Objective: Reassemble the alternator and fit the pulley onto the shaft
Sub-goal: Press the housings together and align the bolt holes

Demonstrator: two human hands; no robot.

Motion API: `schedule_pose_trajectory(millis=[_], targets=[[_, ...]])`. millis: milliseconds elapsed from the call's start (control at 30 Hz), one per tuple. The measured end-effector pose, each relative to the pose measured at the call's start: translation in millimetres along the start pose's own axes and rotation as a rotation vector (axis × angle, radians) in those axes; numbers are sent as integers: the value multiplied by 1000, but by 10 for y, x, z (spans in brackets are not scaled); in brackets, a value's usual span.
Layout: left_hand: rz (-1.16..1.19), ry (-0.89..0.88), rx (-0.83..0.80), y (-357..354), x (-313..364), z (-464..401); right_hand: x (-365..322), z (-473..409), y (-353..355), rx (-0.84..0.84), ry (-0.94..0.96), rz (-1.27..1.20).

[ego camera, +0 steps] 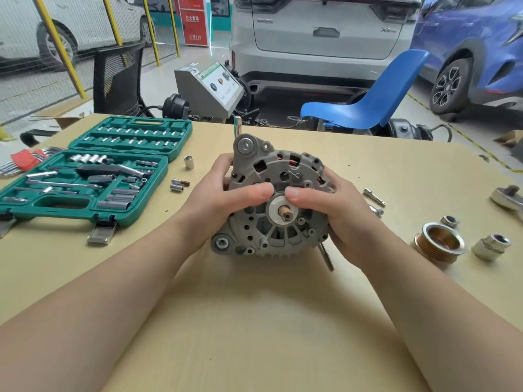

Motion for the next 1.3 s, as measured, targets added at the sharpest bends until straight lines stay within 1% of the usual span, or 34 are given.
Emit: schedule_pose_trajectory(millis=[133,333,500,700,800,833,933,1100,1300], targets=[[20,40,6,-15,-20,7,-2,-8,-29,14,-22,-23],[-9,11,80,-3,31,42,22,6,0,70,-14,-26],[17,27,110,4,35,54,67,34,-4,208,21,-93],[29,85,108,-3,16,32,44,84,-43,319,95,-148],[232,142,8,-86,-41,14,42,81,-47,340,104,-176],[304,160,4,-96,-47,18,35,82,-48,344,110,-174],[397,191,79,-66,-104,-12,4,91,-67,352,150,-165],[339,226,230,42,-205,-57,-25,96,-81,396,190,-154],[233,74,201,98,-210,-135,12,43,-21,347,179,-156]])
Point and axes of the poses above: each hand's wrist, its own z-axis away from the middle knuckle, its own y-axis out of the back of the hand, x = y × z, the point moved 7 cm from there along -z, towards the middle knuckle, and after that the axes turned 4 degrees about z, right-handed, at the moved point
